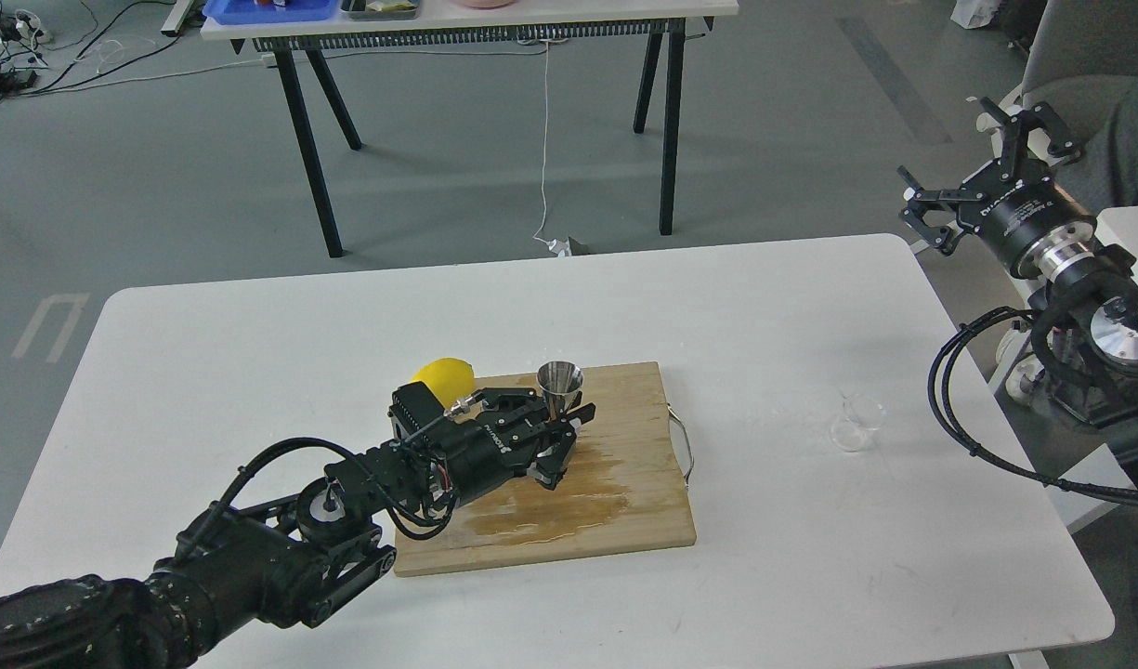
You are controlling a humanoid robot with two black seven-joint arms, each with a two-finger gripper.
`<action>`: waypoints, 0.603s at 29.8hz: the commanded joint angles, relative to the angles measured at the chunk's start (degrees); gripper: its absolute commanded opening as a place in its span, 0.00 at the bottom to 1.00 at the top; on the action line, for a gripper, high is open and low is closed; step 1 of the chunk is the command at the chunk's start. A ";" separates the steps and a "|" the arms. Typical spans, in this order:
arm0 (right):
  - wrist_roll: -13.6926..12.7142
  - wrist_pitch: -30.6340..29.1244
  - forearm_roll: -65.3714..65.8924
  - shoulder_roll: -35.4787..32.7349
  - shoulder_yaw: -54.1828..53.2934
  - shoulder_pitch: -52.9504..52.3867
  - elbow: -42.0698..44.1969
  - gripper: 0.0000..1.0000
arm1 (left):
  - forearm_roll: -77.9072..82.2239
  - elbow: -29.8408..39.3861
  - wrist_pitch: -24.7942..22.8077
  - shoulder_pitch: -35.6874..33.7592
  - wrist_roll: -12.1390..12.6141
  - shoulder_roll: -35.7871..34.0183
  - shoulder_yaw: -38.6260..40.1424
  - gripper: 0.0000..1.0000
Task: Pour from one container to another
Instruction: 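Carry the jigger with the left gripper onto the wooden cutting board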
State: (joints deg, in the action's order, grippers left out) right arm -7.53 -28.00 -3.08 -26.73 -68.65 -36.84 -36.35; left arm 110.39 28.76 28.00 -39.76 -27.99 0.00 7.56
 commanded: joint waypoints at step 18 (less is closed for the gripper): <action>0.06 0.00 -0.08 -0.25 -0.17 0.28 -0.21 0.99 | 0.00 0.51 0.00 -0.05 -0.01 0.00 0.17 0.77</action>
State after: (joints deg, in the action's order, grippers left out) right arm -7.48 -28.00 -3.08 -26.98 -68.73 -36.67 -36.56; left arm 110.39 29.27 28.00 -39.86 -28.00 0.00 7.65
